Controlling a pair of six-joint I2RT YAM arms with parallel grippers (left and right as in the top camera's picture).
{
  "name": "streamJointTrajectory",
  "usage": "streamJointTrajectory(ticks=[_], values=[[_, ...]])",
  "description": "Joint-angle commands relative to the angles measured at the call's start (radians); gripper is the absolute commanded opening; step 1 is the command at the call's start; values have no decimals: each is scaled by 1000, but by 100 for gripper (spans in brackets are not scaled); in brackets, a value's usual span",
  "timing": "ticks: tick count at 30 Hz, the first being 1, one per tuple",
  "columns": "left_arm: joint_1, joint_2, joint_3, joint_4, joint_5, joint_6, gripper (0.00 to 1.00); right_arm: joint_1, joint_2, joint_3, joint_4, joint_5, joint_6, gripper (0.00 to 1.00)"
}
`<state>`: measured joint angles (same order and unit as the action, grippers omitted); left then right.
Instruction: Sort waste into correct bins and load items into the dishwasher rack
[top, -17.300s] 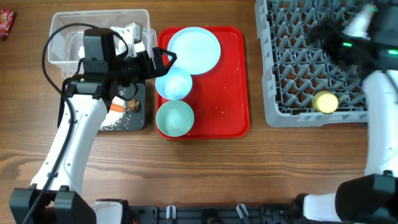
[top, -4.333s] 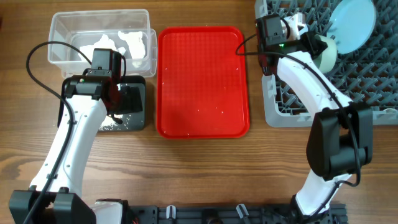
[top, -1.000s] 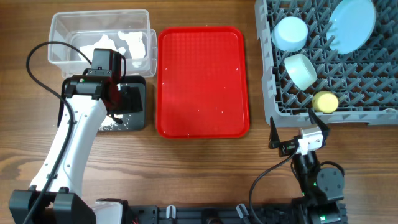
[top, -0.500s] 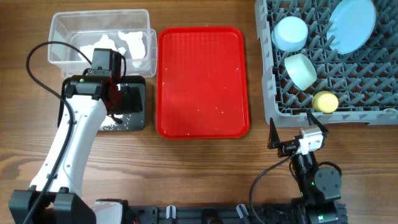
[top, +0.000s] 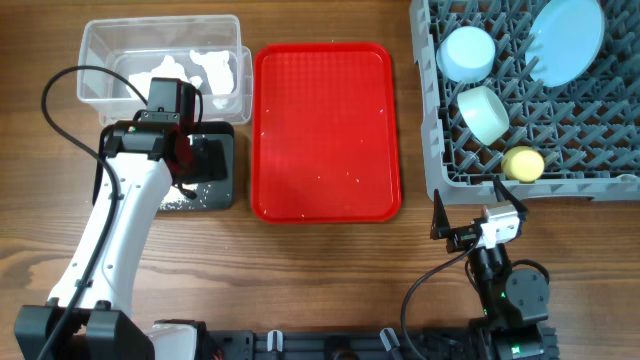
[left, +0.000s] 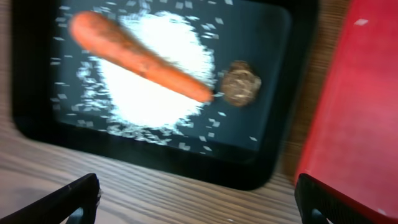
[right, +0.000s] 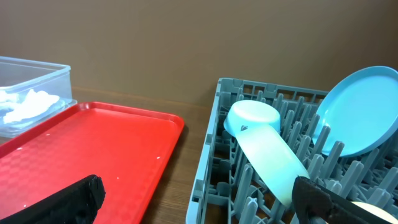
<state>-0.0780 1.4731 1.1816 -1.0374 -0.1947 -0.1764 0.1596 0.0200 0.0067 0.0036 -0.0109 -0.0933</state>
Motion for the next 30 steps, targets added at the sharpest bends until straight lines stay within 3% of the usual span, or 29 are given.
streamJointTrajectory(ticks=[1, 5, 10, 12, 15, 19, 24, 30], values=[[4, -13, 10, 0, -97, 13, 100, -8, -15, -1, 2, -11, 17, 100], [3, -39, 10, 46, -71, 14, 100, -8, -15, -1, 2, -11, 17, 100], [12, -186, -72, 394, 6, 13, 100, -8, -15, -1, 2, -11, 17, 100], [24, -262, -184, 579, 87, 13, 100, -8, -15, -1, 2, -11, 17, 100], [37, -455, -497, 978, 224, 13, 100, -8, -15, -1, 2, -11, 17, 100], [37, -632, -759, 1207, 231, 13, 100, -8, -15, -1, 2, -11, 17, 100], [70, -903, -998, 1236, 229, 12, 100, -8, -15, -1, 2, -11, 17, 100], [94, -1154, -1117, 1201, 224, 13, 100, -8, -15, -1, 2, -11, 17, 99]])
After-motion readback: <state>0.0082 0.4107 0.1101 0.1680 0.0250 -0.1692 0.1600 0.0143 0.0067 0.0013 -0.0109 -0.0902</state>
